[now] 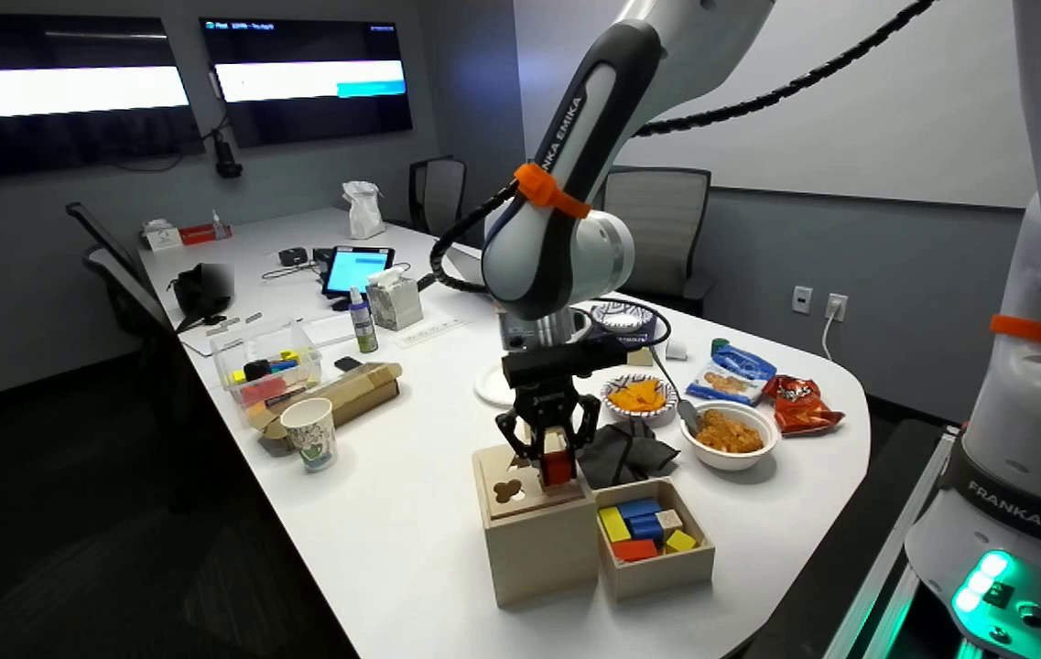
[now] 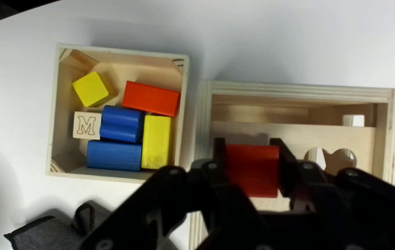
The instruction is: Close the shape sorter, pick up an orange cube from the brown box and put it inside the shape sorter using the square shaped opening
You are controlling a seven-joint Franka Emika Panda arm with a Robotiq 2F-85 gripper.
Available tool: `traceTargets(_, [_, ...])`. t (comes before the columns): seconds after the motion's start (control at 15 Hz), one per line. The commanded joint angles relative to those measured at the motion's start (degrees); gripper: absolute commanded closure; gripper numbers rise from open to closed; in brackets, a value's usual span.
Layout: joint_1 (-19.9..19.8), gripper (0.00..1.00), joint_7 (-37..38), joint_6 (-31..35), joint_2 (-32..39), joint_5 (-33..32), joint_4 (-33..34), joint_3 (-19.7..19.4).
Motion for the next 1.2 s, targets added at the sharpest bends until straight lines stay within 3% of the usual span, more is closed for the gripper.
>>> traceTargets(0.0, [1.72,0.9,3.08,-0.2,-1.19,-1.87,-0.34,-0.73])
traceTargets(1.13, [1.87,0.9,3.03,-0.44,2.5,-2.65,2.4,-1.36])
